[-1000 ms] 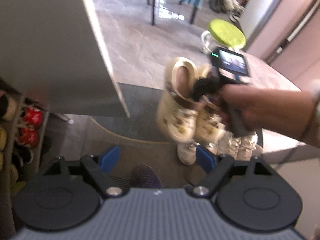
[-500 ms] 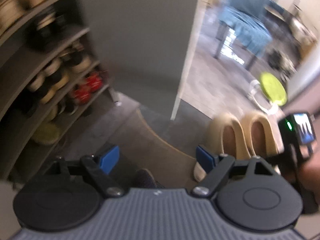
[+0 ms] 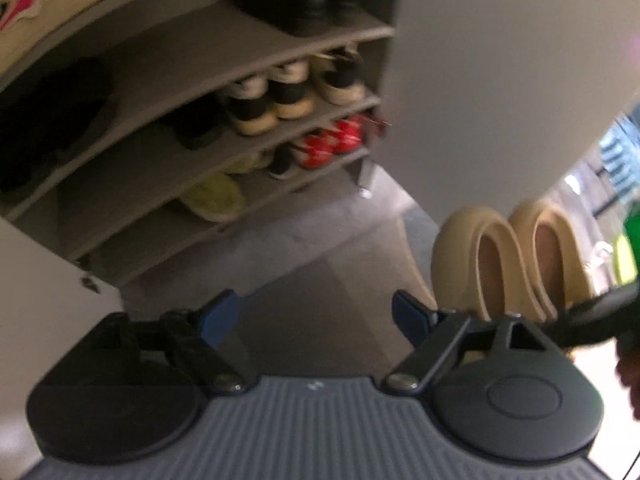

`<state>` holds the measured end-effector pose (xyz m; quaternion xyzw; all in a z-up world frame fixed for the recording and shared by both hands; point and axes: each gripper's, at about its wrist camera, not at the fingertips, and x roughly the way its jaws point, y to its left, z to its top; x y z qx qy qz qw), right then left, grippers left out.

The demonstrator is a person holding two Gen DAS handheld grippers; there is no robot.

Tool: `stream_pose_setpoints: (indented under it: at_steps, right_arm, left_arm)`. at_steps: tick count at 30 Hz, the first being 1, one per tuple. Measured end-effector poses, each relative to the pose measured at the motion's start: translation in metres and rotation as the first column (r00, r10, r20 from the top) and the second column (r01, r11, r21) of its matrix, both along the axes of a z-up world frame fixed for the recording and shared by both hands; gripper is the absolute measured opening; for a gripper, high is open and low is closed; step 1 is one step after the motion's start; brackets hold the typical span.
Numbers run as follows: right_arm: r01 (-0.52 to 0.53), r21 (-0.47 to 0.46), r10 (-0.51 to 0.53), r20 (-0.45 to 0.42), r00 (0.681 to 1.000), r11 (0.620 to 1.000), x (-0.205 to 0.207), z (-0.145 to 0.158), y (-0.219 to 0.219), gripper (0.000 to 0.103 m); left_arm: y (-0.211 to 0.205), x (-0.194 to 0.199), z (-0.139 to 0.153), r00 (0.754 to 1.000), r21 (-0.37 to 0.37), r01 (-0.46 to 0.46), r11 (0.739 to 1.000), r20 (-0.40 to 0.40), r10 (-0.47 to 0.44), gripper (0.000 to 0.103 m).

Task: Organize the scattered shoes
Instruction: 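Lift the beige clogs with the right tool and carry them toward the cabinet, then push the beige clogs onto a cabinet shelf and open the right tool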

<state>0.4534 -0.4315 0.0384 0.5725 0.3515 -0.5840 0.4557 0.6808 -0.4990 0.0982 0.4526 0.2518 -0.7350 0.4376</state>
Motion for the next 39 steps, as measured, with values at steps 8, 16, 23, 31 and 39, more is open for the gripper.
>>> stream_pose_setpoints:
  at_steps: [8, 16, 23, 31, 39]
  right_arm:
    - [-0.166, -0.193, 0.167, -0.011, 0.986, 0.967, 0.033, 0.022, -0.152, 0.028]
    - [-0.31, -0.299, 0.322, -0.01, 0.947, 0.902, 0.067, 0.036, -0.267, 0.028]
    - [-0.417, -0.33, 0.435, -0.023, 0.9, 0.847, 0.096, 0.064, -0.326, 0.028]
    - [-0.452, -0.389, 0.454, -0.092, 0.886, 0.803, 0.109, 0.09, -0.363, 0.028]
    - [-0.35, -0.473, 0.339, -0.112, 0.934, 0.809, 0.11, 0.083, -0.383, 0.028]
  left_arm:
    - [-0.046, 0.042, -0.011, 0.979, -0.061, -0.192, 0.98, 0.061, 0.195, 0.086]
    - [-0.053, 0.034, -0.05, 0.933, -0.054, -0.34, 0.939, 0.108, 0.344, 0.086]
    - [-0.048, 0.009, -0.078, 0.93, -0.033, -0.341, 0.94, 0.137, 0.342, 0.086]
    - [-0.071, -0.023, -0.106, 0.954, -0.094, -0.264, 0.96, 0.124, 0.275, 0.086]
    - [-0.112, -0.055, -0.126, 0.963, -0.165, -0.217, 0.962, 0.128, 0.239, 0.086]
